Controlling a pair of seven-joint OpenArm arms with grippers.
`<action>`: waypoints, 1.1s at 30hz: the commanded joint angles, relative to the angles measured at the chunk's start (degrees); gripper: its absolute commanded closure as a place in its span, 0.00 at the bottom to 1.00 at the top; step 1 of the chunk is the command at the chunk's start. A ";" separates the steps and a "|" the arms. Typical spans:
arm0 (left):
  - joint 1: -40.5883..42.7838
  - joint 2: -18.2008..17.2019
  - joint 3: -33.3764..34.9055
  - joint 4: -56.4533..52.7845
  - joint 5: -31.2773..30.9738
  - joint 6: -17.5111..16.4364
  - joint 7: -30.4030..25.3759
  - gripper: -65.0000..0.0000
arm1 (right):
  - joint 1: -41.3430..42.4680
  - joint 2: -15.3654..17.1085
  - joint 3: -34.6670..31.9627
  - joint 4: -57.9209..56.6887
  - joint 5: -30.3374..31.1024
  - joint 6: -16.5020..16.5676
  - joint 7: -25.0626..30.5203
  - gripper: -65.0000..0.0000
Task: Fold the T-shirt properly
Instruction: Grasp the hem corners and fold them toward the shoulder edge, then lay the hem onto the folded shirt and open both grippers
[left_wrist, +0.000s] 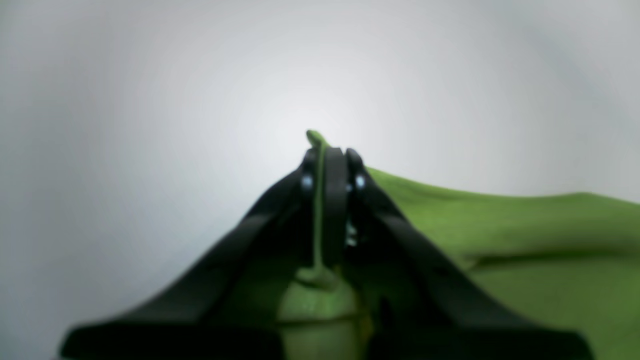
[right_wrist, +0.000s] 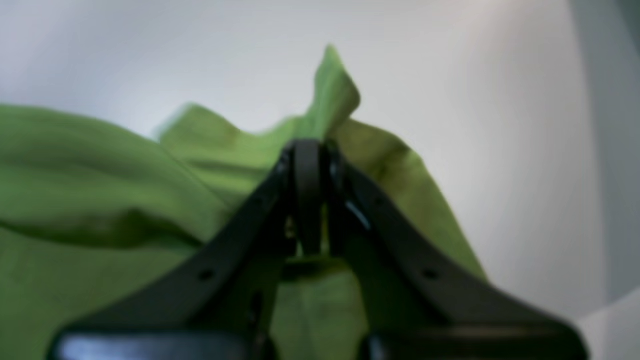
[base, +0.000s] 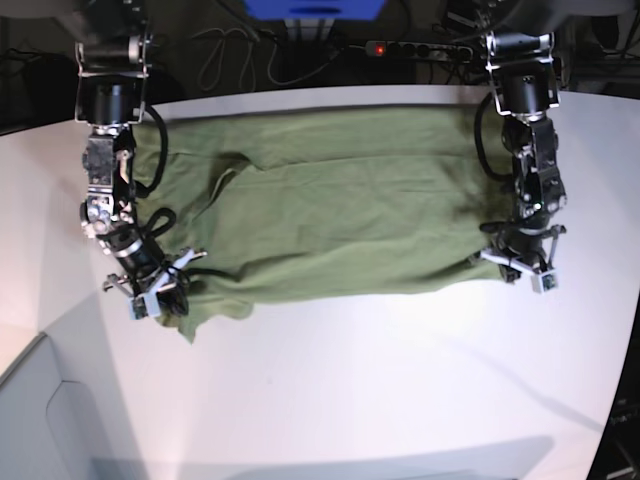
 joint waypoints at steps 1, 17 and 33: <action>-0.07 -0.93 -0.26 2.10 -0.15 0.06 -1.21 1.00 | -0.01 0.80 0.24 2.31 0.82 -0.16 1.78 1.00; 11.09 -0.67 -2.46 19.95 -0.23 0.23 -1.21 1.00 | -13.81 0.71 4.38 20.07 0.82 -0.16 1.78 1.00; 19.27 0.21 -5.27 23.64 -0.23 -0.03 -1.82 1.00 | -20.23 0.80 7.63 20.16 1.08 0.10 2.13 1.00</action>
